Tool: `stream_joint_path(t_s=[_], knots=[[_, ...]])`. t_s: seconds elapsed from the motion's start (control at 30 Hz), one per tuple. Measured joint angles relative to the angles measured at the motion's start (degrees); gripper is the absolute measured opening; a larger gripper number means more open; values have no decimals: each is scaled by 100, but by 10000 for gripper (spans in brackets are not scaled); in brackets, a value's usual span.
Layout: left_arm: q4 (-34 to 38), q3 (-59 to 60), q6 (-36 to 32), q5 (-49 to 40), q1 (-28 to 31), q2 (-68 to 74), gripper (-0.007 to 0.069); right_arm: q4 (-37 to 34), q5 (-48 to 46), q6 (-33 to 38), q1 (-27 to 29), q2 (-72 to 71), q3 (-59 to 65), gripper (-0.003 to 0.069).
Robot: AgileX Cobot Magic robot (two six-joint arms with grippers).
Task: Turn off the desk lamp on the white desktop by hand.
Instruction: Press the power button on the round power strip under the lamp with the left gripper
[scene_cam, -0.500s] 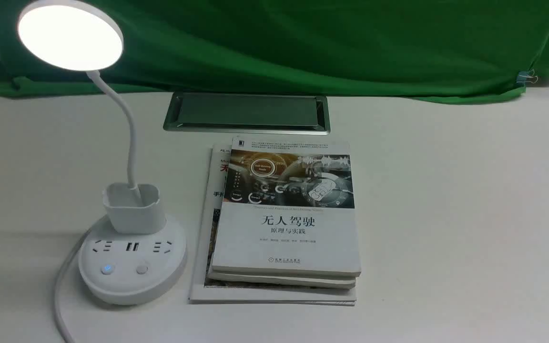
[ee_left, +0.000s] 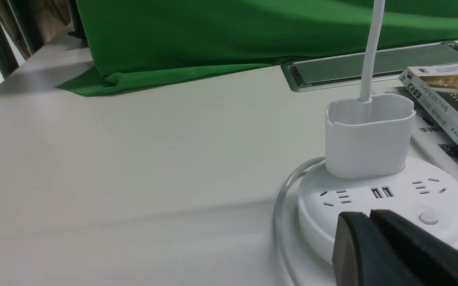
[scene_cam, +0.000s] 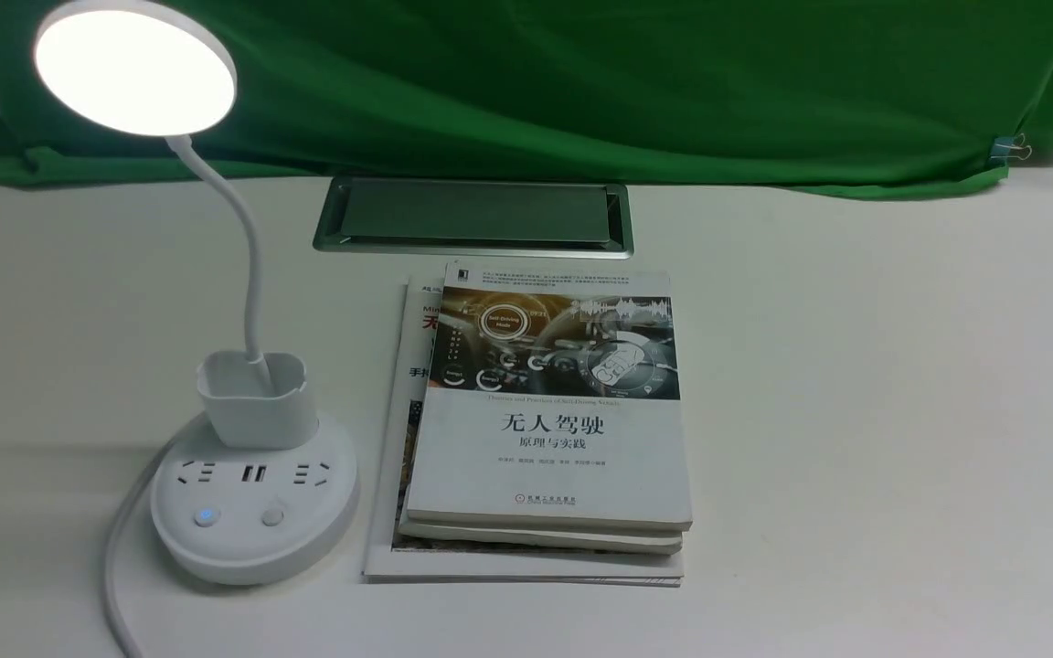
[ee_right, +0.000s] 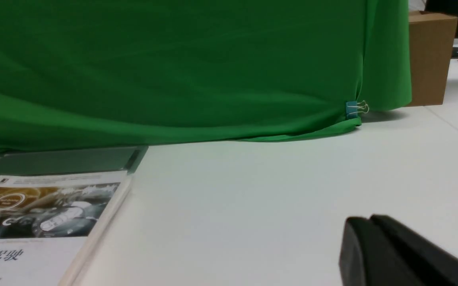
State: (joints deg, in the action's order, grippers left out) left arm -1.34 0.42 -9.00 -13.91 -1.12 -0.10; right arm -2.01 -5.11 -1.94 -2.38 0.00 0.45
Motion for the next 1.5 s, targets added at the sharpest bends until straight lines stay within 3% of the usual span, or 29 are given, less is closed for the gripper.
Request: stream_joint_path(t_s=[0.7,0.93,1.07,1.23,1.5], knots=[[-146,0,-6,283,0,0,18,0,5,0,0,0,0,36],[1097,0,767,2313,0,0,18,0,5,0,0,0,0,36],[1332,-6,1348,3219,0,0,18,0,5,0,0,0,0,36],[1336,-1043,1628,2151,0,479,18,0,5,0,0,0,0,36],[1286,-3164,1585,-564,0,2276,18,0,5,0,0,0,0,36]])
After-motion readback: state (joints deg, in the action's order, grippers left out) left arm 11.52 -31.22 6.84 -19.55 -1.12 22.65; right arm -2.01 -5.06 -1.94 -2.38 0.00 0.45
